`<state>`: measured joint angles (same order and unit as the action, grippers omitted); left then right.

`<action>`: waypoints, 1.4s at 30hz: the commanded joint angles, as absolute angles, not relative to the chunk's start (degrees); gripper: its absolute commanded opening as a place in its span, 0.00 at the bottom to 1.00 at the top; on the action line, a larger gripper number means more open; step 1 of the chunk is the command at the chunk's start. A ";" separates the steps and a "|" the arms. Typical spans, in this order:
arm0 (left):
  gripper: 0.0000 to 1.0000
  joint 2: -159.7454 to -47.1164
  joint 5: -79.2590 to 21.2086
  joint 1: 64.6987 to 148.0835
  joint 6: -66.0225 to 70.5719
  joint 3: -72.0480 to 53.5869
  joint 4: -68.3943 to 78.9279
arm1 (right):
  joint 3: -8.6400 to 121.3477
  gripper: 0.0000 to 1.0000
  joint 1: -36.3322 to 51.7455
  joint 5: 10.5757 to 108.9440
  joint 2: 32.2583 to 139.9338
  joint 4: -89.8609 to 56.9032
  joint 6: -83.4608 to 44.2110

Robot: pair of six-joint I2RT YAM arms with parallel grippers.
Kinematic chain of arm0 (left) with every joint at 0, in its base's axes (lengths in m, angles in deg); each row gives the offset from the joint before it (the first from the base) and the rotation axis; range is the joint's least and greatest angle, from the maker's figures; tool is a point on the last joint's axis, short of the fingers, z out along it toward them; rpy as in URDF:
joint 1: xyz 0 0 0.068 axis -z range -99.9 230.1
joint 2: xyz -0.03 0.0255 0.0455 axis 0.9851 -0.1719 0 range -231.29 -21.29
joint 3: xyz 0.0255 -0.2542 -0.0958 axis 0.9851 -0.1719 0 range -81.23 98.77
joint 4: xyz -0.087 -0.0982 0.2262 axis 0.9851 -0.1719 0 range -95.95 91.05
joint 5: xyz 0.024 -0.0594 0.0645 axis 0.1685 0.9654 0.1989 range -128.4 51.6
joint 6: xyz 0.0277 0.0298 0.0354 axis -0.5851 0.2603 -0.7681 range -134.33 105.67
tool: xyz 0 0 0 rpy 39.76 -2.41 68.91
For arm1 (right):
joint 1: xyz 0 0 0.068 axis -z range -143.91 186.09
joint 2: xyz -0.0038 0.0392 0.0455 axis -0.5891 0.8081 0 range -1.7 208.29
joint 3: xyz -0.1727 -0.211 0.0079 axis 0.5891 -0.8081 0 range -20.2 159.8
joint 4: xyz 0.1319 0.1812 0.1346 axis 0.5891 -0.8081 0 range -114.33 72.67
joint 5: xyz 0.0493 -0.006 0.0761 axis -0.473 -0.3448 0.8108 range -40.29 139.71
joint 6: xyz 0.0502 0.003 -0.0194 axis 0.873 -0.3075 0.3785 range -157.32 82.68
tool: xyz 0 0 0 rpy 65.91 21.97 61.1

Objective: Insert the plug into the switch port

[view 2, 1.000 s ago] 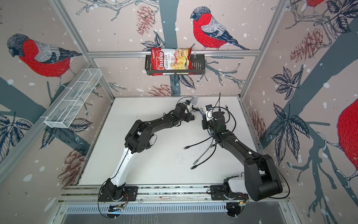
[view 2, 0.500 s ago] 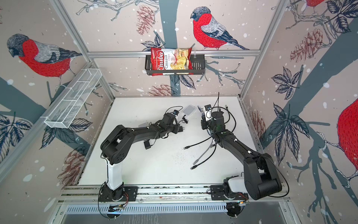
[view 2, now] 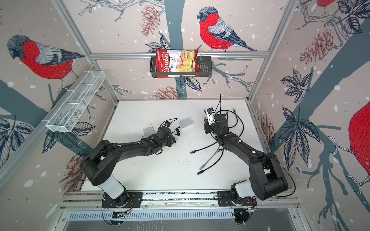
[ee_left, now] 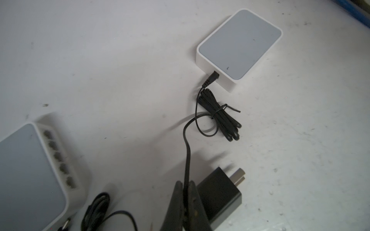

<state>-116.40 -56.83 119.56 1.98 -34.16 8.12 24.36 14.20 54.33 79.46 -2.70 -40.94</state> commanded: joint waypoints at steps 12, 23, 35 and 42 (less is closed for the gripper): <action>0.69 -119.93 -60.92 116.44 10.29 -25.02 0.47 | 26.55 0.03 13.26 53.93 82.09 -3.96 -42.60; 0.80 -131.08 -58.74 117.41 10.43 -3.87 -4.40 | 26.73 0.03 13.25 53.43 82.91 -3.80 -42.68; 0.80 -154.75 -59.41 117.81 13.79 26.65 -14.54 | 26.43 0.03 13.74 52.96 81.60 -4.15 -43.00; 0.80 -158.78 -54.76 117.81 13.89 30.00 -10.58 | 26.20 0.03 13.86 52.85 81.57 -4.26 -43.21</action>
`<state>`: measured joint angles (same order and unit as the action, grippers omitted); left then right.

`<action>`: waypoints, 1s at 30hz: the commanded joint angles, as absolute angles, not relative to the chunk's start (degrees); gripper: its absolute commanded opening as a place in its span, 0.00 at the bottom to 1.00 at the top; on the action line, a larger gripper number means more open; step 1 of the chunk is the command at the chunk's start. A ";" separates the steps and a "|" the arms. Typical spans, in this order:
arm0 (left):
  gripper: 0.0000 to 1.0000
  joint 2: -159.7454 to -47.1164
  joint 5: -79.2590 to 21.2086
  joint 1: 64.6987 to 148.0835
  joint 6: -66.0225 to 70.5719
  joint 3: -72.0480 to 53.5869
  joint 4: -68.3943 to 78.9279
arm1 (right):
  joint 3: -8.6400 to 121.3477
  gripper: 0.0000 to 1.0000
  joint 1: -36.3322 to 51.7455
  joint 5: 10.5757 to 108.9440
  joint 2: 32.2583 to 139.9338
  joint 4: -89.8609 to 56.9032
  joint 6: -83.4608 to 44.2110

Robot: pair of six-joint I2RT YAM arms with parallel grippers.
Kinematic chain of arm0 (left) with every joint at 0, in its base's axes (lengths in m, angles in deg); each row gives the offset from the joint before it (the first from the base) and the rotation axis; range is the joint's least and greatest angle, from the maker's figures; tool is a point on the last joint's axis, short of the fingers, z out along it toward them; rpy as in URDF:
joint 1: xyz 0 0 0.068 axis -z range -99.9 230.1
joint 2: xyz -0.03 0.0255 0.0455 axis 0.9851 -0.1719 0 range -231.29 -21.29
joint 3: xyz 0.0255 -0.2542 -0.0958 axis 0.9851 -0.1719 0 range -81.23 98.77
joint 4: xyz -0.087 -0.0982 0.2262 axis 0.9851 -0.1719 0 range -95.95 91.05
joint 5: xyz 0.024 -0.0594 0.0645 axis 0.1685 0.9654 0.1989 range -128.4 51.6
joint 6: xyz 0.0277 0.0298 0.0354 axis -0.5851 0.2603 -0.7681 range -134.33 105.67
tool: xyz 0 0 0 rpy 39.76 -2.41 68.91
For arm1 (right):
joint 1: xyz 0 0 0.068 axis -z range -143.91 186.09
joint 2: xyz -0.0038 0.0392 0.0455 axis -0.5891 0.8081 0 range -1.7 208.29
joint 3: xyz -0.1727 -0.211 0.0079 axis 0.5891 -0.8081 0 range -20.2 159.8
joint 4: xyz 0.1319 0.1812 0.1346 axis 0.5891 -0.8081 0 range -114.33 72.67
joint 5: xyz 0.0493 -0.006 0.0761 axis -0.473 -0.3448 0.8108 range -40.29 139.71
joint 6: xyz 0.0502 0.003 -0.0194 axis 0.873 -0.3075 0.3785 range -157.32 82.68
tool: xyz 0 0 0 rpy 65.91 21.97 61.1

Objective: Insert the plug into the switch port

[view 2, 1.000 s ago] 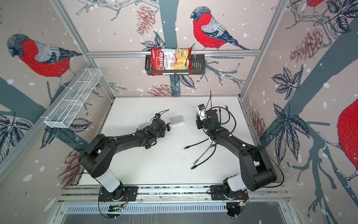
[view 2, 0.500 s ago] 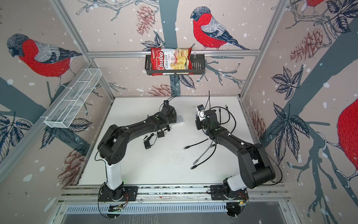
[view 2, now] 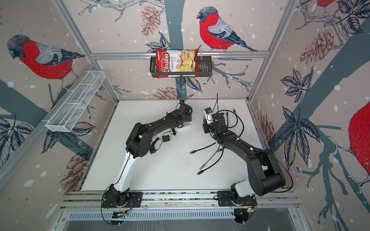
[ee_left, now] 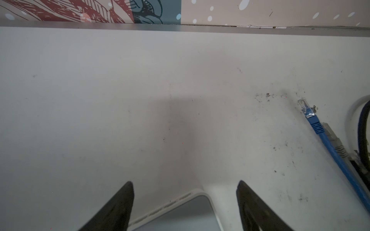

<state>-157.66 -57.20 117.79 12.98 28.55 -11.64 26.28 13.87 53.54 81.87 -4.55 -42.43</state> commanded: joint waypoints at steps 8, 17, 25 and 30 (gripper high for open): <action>0.79 -162.71 -50.93 117.72 14.09 33.70 -11.62 | 25.82 0.03 13.95 52.87 81.44 -4.14 -43.21; 0.76 -163.94 -43.60 117.68 13.94 33.79 -11.69 | 25.59 0.03 14.12 52.61 80.83 -4.15 -43.21; 0.72 -159.80 -37.77 118.46 11.42 24.81 -8.20 | 26.38 0.03 15.12 52.70 81.56 -4.68 -43.30; 0.65 -157.95 -35.15 119.54 6.45 21.47 -9.20 | 26.73 0.03 15.32 52.79 82.64 -4.77 -43.39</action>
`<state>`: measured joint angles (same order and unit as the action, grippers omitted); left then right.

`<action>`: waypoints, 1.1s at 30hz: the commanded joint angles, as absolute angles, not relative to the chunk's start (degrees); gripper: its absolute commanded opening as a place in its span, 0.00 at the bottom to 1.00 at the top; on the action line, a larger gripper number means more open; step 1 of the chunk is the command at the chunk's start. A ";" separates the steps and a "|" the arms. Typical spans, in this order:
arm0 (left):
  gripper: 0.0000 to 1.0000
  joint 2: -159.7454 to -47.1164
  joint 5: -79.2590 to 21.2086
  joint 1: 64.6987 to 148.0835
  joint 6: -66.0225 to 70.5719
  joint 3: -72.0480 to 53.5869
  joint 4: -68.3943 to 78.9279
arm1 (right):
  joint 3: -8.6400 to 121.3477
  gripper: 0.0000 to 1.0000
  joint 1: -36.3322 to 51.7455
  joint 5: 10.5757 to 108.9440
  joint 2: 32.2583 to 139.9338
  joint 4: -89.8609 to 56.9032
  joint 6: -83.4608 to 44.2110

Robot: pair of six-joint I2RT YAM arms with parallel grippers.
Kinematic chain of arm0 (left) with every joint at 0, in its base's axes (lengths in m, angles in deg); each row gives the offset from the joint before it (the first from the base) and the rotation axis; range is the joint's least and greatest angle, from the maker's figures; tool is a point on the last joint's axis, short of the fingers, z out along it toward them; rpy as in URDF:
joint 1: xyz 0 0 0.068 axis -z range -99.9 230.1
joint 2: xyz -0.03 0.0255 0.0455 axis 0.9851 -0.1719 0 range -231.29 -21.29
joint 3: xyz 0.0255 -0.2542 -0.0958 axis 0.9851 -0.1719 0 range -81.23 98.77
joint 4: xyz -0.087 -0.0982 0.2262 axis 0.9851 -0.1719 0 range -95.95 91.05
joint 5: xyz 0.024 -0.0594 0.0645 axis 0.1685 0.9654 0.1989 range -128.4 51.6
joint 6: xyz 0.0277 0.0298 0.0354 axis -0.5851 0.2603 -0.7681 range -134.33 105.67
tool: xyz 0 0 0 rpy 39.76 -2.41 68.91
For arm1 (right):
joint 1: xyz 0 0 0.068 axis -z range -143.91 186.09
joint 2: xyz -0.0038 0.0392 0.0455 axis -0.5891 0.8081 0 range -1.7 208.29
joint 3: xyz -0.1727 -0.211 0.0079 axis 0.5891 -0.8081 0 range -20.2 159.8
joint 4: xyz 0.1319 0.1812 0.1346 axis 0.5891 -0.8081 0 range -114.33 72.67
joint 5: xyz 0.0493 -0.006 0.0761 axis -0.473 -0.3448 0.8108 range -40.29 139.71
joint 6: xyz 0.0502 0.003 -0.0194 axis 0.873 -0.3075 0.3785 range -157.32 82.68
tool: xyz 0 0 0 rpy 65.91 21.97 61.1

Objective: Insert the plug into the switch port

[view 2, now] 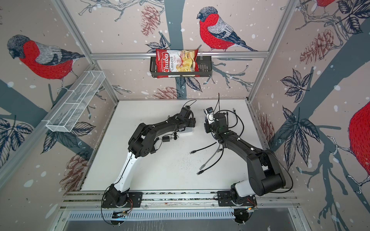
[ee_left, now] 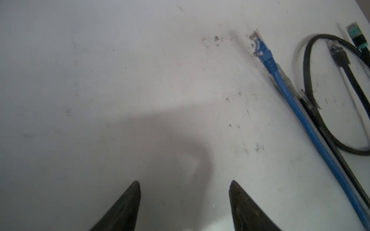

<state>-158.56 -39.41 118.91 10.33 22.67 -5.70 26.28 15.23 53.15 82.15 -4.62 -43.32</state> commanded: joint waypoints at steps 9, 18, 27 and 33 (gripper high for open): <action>0.50 -156.32 -35.39 121.89 -2.70 22.05 -21.27 | 27.69 0.03 15.31 52.59 84.37 -5.97 -43.73; 0.44 -152.45 -38.61 127.08 -13.82 18.00 -27.19 | 28.47 0.03 15.56 52.00 85.65 -6.61 -44.27; 0.36 -144.24 -43.05 130.68 -18.02 7.52 -25.25 | 28.84 0.03 16.21 52.16 86.18 -6.71 -44.41; 0.34 -137.88 -43.69 131.86 -17.44 -0.26 -23.42 | 29.27 0.03 16.40 52.94 86.36 -6.87 -44.71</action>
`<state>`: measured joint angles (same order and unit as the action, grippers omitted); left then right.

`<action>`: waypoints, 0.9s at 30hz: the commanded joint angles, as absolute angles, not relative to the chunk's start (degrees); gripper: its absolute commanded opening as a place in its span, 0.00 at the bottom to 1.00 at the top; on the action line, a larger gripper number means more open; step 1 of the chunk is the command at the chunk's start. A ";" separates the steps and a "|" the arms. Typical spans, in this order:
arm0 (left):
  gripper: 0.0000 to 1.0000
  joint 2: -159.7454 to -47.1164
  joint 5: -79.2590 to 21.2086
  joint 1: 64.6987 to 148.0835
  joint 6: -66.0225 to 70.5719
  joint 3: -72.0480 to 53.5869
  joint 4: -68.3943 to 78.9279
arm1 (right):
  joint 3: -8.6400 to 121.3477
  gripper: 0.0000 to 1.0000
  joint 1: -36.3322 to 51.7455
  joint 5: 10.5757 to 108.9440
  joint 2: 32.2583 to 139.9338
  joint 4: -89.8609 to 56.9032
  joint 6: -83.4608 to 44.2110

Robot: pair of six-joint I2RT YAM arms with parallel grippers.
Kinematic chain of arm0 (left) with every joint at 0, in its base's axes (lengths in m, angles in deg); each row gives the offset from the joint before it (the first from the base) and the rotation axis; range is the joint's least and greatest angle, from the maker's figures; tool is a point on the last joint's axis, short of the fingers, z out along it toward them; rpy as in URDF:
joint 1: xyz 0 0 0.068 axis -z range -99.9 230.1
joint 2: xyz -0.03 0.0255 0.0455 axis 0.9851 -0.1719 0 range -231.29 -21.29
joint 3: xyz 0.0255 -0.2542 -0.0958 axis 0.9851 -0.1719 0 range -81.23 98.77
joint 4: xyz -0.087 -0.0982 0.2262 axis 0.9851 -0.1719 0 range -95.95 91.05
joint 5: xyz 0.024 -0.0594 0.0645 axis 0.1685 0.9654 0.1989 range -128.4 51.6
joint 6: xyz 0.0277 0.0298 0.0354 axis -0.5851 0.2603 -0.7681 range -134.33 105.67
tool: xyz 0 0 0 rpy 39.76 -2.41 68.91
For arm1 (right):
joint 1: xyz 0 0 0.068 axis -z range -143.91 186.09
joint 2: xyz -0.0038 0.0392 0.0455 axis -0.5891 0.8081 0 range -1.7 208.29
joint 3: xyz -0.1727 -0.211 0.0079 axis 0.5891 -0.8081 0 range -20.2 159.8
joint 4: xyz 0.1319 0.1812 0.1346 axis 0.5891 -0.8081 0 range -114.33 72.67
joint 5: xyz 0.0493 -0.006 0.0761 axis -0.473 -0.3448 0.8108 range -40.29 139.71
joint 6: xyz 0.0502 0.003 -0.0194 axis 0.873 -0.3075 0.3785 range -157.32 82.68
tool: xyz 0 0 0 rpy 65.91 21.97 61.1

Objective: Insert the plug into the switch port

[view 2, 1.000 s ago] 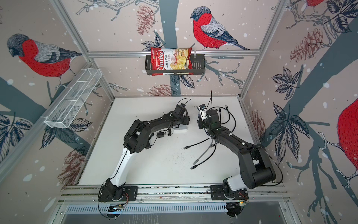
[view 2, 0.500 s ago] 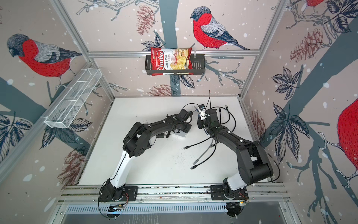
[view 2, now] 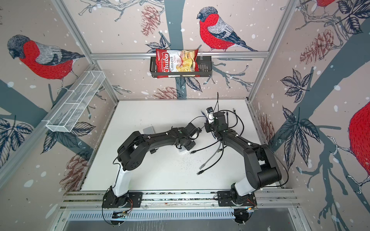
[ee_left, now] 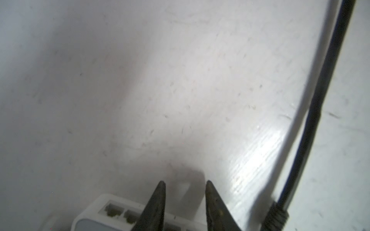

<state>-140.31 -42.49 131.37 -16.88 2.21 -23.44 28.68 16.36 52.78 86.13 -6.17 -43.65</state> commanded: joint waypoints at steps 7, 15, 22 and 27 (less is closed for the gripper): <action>0.32 -130.09 -43.72 133.40 -15.16 -10.36 -19.58 | 29.24 0.03 15.70 54.97 87.71 -7.02 -45.35; 0.30 -121.42 -45.78 134.94 -9.56 -21.73 -17.15 | 29.10 0.03 11.31 54.99 89.73 -7.45 -49.24; 0.30 -113.38 -46.22 134.93 -5.62 -30.91 -12.96 | 28.49 0.03 7.05 56.02 91.44 -7.80 -52.26; 0.35 -106.40 -46.67 134.94 -2.57 -35.17 -5.50 | 26.85 0.03 5.11 57.58 90.90 -7.33 -52.66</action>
